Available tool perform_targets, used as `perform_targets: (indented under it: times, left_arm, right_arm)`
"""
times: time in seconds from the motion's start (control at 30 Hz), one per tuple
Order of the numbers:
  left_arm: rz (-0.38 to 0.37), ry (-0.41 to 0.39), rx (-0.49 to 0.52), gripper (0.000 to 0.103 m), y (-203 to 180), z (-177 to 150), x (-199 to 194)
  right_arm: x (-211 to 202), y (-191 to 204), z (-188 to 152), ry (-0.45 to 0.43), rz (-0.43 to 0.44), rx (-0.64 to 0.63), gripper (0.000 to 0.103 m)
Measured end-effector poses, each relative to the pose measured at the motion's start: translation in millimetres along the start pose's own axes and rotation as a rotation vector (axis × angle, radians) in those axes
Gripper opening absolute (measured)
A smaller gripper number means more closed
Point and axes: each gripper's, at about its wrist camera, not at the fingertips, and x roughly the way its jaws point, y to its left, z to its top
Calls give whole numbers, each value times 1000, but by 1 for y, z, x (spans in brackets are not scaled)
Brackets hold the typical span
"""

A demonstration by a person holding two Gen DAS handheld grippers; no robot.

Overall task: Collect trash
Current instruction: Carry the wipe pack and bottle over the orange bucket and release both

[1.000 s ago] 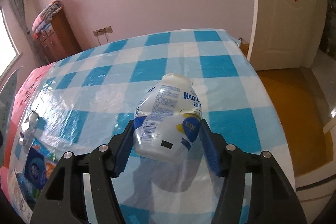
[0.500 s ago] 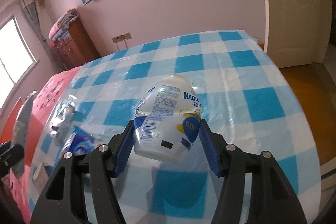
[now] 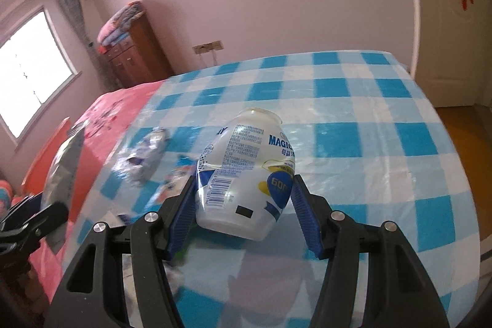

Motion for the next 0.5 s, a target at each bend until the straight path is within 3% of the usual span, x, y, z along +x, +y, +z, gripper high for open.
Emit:
perform_targets:
  times: [0.23,0.5]
  left_arm:
    - [40,-88,-68,76,38,4,-37]
    - [181,-183,-167,76,102,9,-82]
  right_arm:
    - [-16,48,7,17,104,-45,61]
    - [-23,135,33,18,234,-181,61]
